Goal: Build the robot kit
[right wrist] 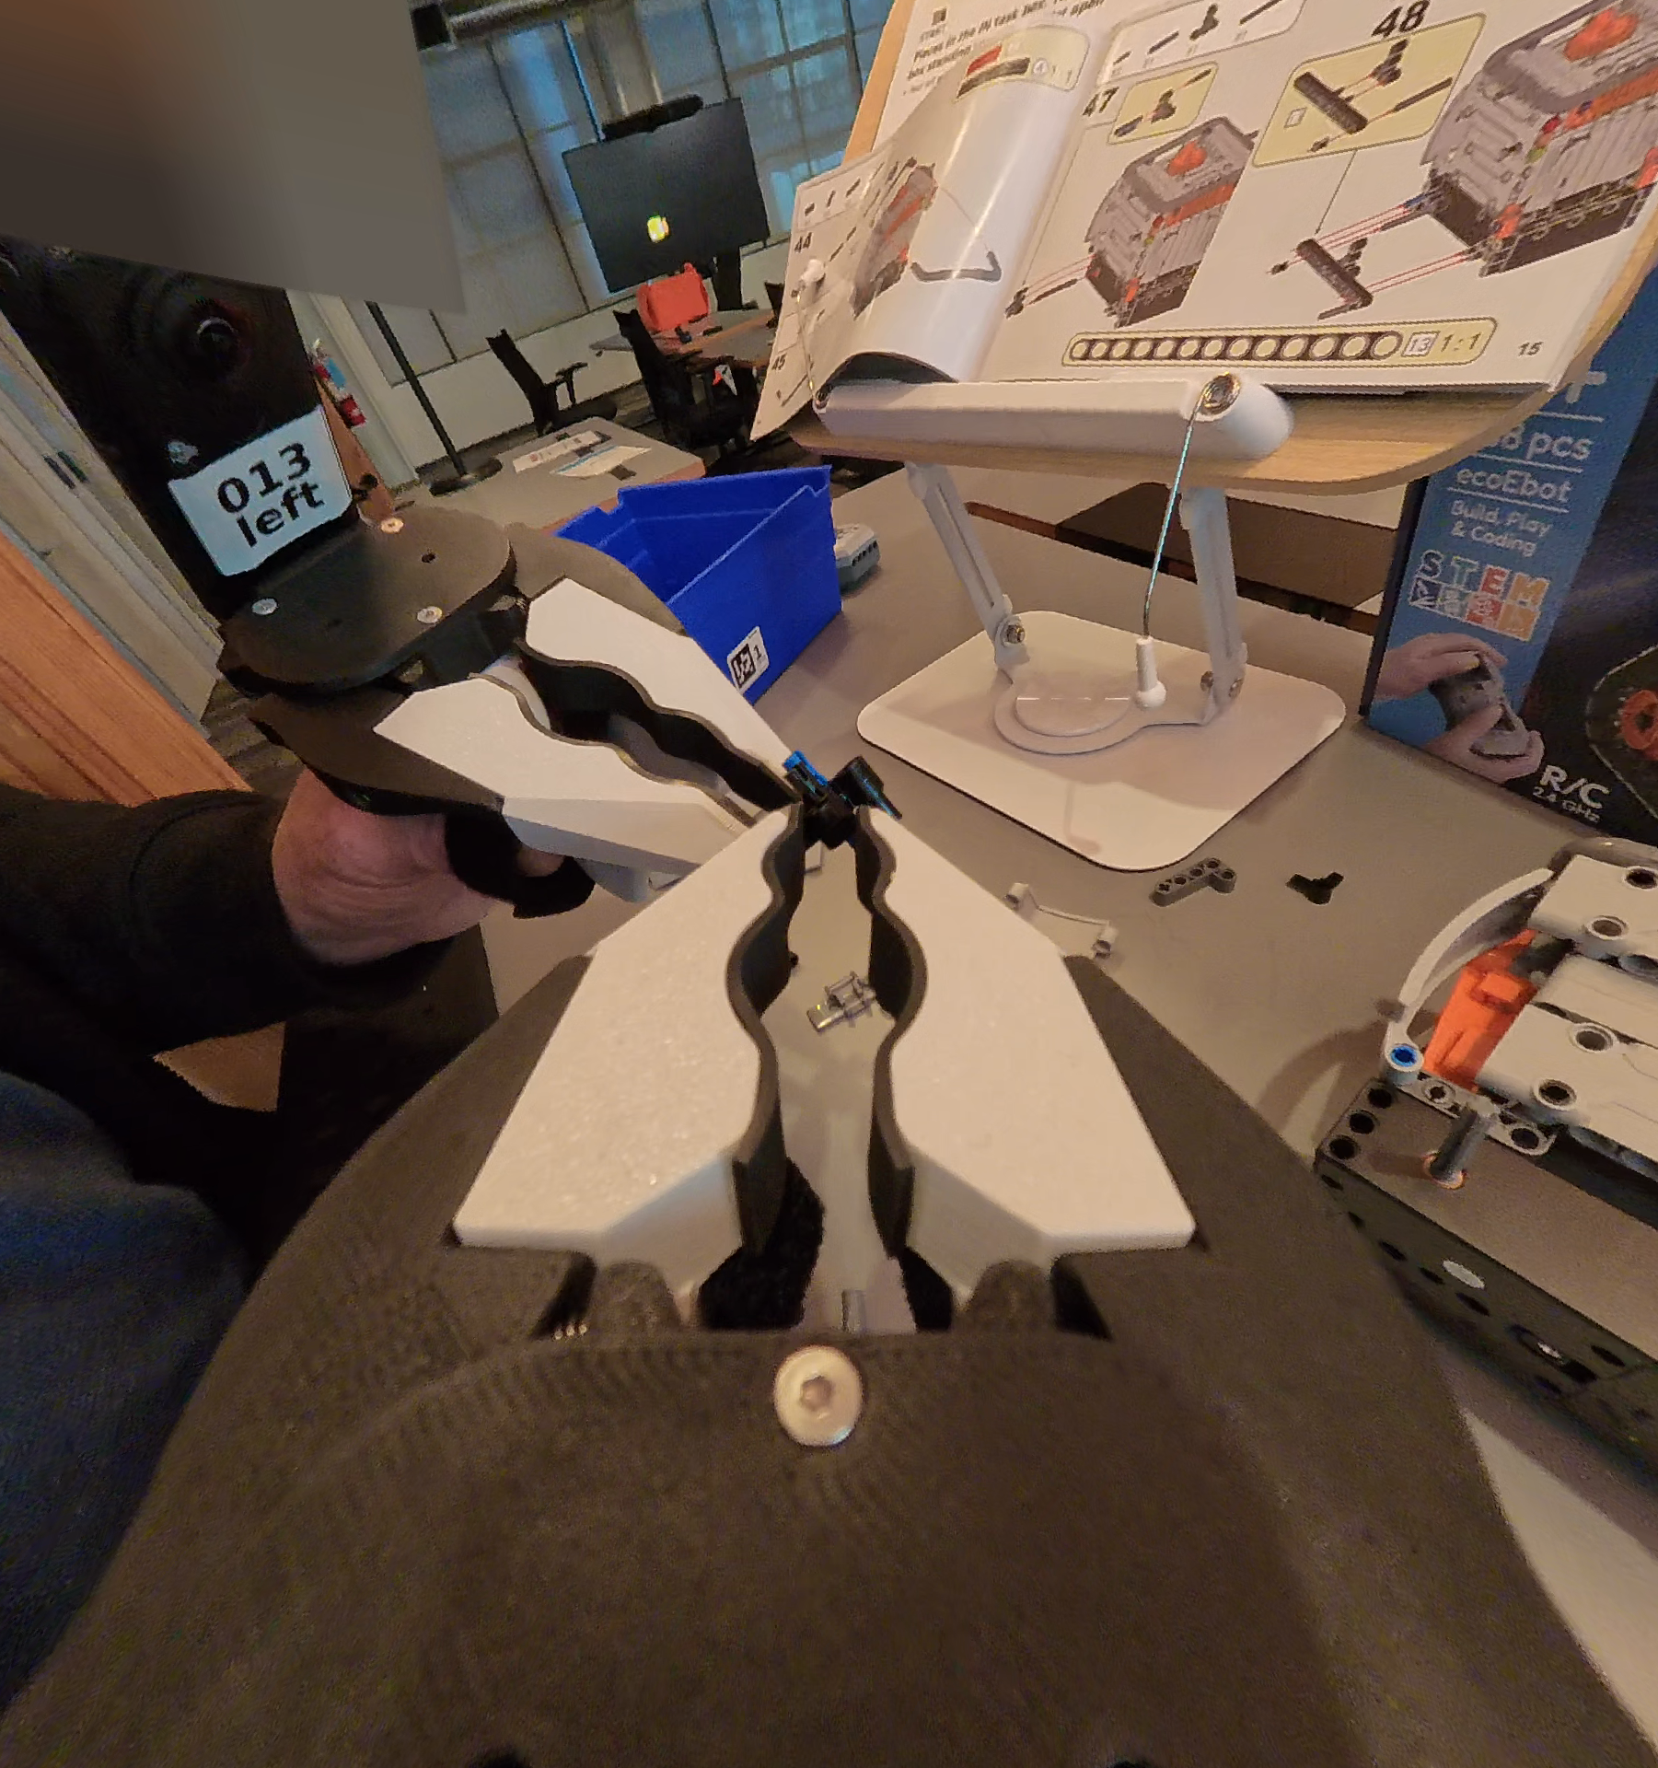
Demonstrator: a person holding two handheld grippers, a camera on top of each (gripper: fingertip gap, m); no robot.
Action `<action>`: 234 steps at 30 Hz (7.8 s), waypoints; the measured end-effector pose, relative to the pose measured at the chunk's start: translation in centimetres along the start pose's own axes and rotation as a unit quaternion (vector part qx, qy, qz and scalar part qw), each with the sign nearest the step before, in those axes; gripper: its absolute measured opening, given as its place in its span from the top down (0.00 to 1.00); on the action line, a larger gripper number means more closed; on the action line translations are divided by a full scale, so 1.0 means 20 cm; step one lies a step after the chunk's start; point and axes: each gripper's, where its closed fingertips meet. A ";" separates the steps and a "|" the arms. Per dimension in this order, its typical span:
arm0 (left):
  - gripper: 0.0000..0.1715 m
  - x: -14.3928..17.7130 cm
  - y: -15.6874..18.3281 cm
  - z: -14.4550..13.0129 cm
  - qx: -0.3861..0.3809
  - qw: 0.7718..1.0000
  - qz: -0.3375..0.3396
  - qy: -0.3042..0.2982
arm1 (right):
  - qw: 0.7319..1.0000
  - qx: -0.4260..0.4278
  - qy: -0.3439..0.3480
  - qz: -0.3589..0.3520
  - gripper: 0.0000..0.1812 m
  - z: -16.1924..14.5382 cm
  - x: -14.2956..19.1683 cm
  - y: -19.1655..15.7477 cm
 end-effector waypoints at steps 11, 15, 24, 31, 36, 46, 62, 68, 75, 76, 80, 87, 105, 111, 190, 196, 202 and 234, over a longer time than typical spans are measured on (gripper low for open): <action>0.95 0.00 -0.01 0.02 0.001 1.000 0.015 0.006 | 0.999 -0.033 0.018 0.007 0.96 0.00 0.00 -0.01; 0.95 0.00 0.00 0.01 0.002 1.000 0.012 0.004 | 0.999 -0.035 0.020 0.007 0.96 -0.01 0.00 -0.02; 0.97 0.01 0.03 -0.01 -0.022 0.999 -0.019 -0.015 | 1.000 0.008 -0.010 0.008 0.96 -0.03 0.01 -0.04; 0.97 0.02 0.04 -0.01 -0.035 0.999 -0.034 -0.023 | 1.000 0.007 -0.019 0.024 0.95 -0.04 0.01 -0.06; 0.97 0.02 0.05 -0.02 -0.039 0.998 -0.042 -0.027 | 0.999 0.008 -0.027 0.033 0.95 -0.05 0.02 -0.06; 0.97 0.02 0.05 -0.03 -0.034 0.998 -0.042 -0.023 | 0.999 0.014 -0.032 0.033 0.96 -0.06 0.01 -0.06; 0.96 0.02 0.04 -0.03 -0.007 0.999 -0.049 -0.011 | 0.998 0.042 -0.039 0.012 0.96 -0.07 0.00 -0.04; 0.94 0.02 0.03 -0.03 0.001 0.999 -0.043 -0.005 | 0.993 0.104 -0.048 -0.025 0.96 -0.05 0.01 -0.02; 0.95 0.02 0.02 -0.01 0.009 0.999 -0.044 0.002 | 0.980 0.181 -0.061 -0.058 0.96 -0.05 0.01 -0.02; 0.95 0.01 0.02 -0.01 0.006 0.999 -0.044 0.002 | 0.980 0.181 -0.062 -0.058 0.96 -0.05 0.01 -0.02; 0.96 0.00 0.03 -0.01 0.005 0.999 -0.049 -0.001 | 0.981 0.177 -0.065 -0.050 0.96 -0.05 0.02 -0.02; 0.96 -0.01 0.03 -0.01 0.010 0.999 -0.052 -0.002 | 0.982 0.169 -0.065 -0.045 0.96 -0.06 0.02 -0.01; 0.97 -0.03 0.05 -0.04 0.016 0.998 -0.055 -0.011 | 0.991 0.113 -0.072 -0.010 0.96 -0.10 0.03 0.01; 0.97 -0.03 0.05 -0.05 0.018 0.998 -0.056 -0.011 | 0.991 0.111 -0.075 -0.004 0.96 -0.11 0.02 0.00; 0.97 0.13 0.26 0.05 -0.033 0.971 -0.236 -0.007 | 0.973 0.037 -0.082 0.213 0.91 -0.04 0.15 -0.17; 0.97 0.14 0.28 0.04 -0.026 0.966 -0.255 -0.007 | 0.967 0.048 -0.086 0.233 0.94 -0.05 0.15 -0.21; 0.97 0.15 0.29 0.04 -0.022 0.962 -0.272 -0.005 | 0.963 0.042 -0.087 0.249 0.95 -0.06 0.16 -0.23; 0.97 0.21 0.35 0.04 0.021 0.937 -0.349 0.020 | 0.940 -0.013 -0.077 0.331 0.95 -0.07 0.17 -0.32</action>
Point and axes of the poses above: each gripper's, where its closed fingertips meet, x back along the fingers, z out of its top, y = z × x across the jaws, and after that the axes turned 3 degrees about -z, right-handed
